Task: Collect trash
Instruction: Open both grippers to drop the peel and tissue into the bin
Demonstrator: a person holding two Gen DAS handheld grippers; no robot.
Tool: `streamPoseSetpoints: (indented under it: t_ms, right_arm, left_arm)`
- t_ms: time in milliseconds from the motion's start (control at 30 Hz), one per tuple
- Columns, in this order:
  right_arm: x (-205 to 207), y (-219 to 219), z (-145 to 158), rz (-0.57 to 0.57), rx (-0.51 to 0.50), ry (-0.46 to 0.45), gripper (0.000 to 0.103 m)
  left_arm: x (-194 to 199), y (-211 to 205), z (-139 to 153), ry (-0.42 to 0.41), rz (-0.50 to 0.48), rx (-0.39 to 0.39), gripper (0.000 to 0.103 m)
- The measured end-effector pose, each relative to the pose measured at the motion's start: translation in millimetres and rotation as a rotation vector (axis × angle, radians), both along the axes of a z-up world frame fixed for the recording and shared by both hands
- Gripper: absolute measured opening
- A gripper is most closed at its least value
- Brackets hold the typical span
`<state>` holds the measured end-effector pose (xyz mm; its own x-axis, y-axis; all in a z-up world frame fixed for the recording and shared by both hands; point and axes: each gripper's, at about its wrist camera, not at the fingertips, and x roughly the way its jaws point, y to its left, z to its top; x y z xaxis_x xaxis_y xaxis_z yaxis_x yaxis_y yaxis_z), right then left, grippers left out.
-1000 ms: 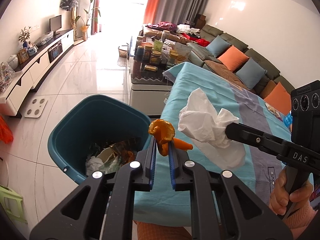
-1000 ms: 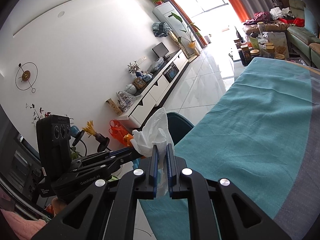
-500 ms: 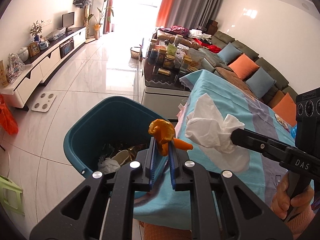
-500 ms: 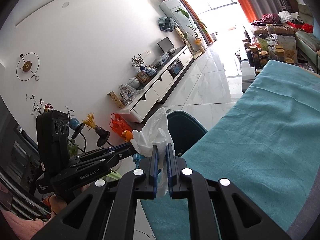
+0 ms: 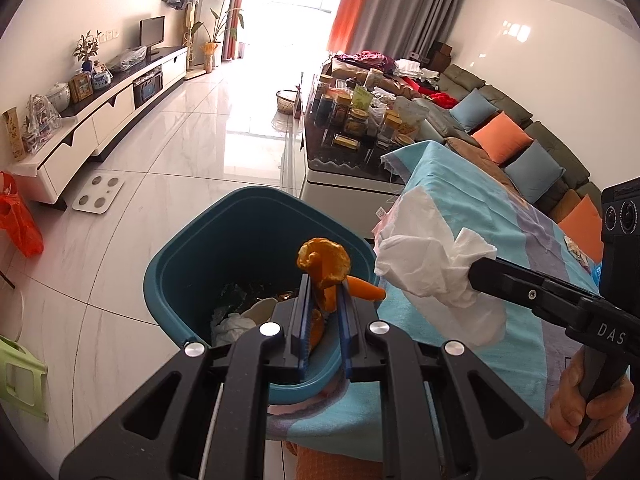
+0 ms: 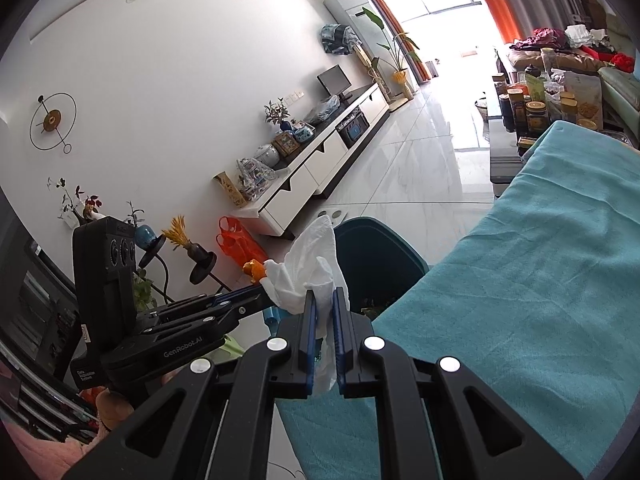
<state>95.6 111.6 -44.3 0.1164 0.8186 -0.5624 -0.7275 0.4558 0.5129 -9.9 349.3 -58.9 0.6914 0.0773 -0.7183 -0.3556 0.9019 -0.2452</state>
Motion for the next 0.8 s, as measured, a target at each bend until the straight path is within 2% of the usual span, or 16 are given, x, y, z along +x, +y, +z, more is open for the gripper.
streamPoseSetpoints:
  t_ms: [800]
  right_arm:
    - [5, 36, -6, 0.023, -0.056, -0.006, 0.009]
  left_arm:
    - [10, 13, -19, 0.042, 0.052, 0.015, 0.013]
